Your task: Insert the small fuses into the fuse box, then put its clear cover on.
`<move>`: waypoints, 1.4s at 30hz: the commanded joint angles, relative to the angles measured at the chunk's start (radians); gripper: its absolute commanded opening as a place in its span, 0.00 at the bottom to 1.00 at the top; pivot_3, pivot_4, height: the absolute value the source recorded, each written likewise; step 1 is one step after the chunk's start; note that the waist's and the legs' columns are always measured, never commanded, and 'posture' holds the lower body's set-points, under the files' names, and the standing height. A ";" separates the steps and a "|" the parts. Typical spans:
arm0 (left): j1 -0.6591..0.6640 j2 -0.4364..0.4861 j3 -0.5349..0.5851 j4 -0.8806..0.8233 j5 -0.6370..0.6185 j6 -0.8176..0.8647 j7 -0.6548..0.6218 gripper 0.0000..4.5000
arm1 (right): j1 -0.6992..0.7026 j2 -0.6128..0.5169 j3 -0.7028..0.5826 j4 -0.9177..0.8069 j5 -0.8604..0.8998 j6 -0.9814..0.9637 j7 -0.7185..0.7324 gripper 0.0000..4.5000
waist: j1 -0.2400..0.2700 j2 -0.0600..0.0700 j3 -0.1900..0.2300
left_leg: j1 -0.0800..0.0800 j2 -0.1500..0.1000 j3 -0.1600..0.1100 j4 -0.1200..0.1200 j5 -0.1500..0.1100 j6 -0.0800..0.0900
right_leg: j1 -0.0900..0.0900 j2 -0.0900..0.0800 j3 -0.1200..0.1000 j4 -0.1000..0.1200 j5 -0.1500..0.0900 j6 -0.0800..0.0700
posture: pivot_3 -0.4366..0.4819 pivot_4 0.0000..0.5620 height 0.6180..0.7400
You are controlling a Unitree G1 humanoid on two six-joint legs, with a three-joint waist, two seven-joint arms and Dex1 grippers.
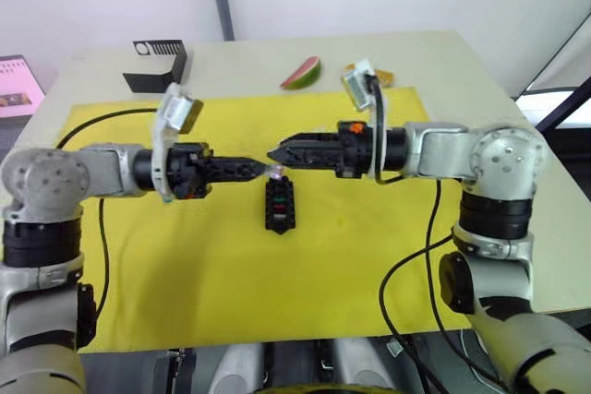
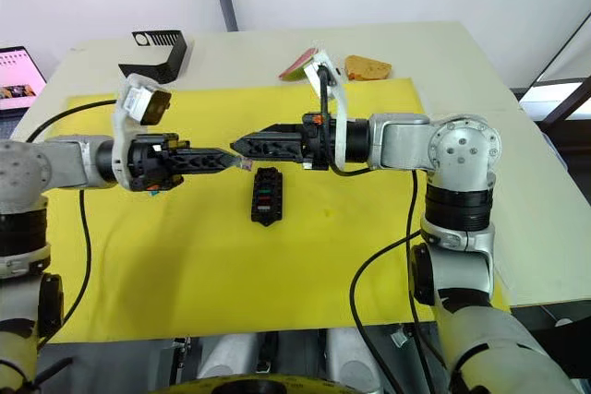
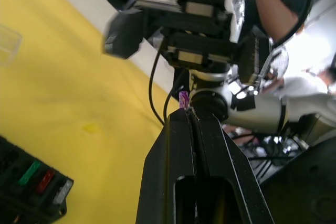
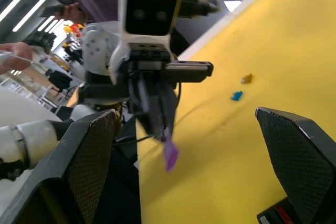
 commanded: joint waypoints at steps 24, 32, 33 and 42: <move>0.038 -0.253 0.277 0.067 -0.270 -0.026 0.428 0.00 | 0.106 0.048 -0.048 -0.072 0.321 -0.252 -0.384 0.82 | -0.001 0.000 0.000 | -0.001 0.000 0.000 0.001 -0.003 0.006 | 0.000 0.000 0.000 0.001 0.000 0.001 | 0.48 0.27 1.00; 0.052 -0.307 0.268 0.053 -0.379 -0.098 0.573 0.00 | 0.116 0.045 0.001 -0.106 0.328 -0.327 -0.410 0.82 | 0.002 0.000 0.000 | -0.001 0.000 0.000 0.001 -0.003 0.006 | 0.000 0.001 0.000 0.000 0.000 0.001 | 0.48 0.27 1.00; 0.051 -0.306 0.267 0.056 -0.394 -0.102 0.582 0.00 | 0.117 0.043 0.005 -0.106 0.329 -0.334 -0.412 0.82 | 0.001 0.000 0.000 | -0.001 0.000 0.000 0.001 -0.003 0.006 | 0.000 0.001 0.000 0.000 0.000 0.001 | 0.48 0.27 1.00; 0.046 -0.295 0.240 0.057 -0.431 -0.135 0.608 0.00 | 0.110 0.029 0.028 -0.118 0.322 -0.380 -0.411 0.56 | 0.002 0.000 0.000 | -0.001 0.000 0.000 0.001 -0.002 0.005 | 0.000 0.001 0.000 0.000 0.000 0.001 | 0.48 0.27 1.00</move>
